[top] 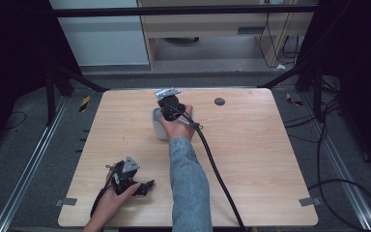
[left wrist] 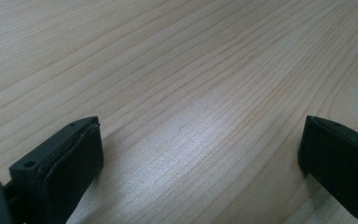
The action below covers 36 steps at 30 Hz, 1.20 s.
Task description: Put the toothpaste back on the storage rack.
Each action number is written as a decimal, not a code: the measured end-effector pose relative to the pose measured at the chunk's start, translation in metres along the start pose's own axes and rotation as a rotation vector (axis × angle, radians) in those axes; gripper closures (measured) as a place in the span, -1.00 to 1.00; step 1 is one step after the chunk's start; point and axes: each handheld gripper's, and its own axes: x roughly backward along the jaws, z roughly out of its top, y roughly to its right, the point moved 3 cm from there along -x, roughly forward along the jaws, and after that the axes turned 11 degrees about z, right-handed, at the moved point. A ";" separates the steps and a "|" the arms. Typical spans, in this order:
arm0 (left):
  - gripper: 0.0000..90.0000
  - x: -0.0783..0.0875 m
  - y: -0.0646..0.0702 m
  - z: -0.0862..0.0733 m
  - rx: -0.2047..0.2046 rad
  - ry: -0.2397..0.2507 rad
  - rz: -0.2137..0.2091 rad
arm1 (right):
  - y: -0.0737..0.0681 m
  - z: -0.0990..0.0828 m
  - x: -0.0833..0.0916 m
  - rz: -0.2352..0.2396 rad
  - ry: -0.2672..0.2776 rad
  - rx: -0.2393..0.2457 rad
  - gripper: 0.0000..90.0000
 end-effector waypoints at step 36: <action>-1.00 0.000 0.000 0.000 0.000 0.000 0.000 | 0.003 -0.006 -0.005 -0.006 -0.027 -0.009 0.76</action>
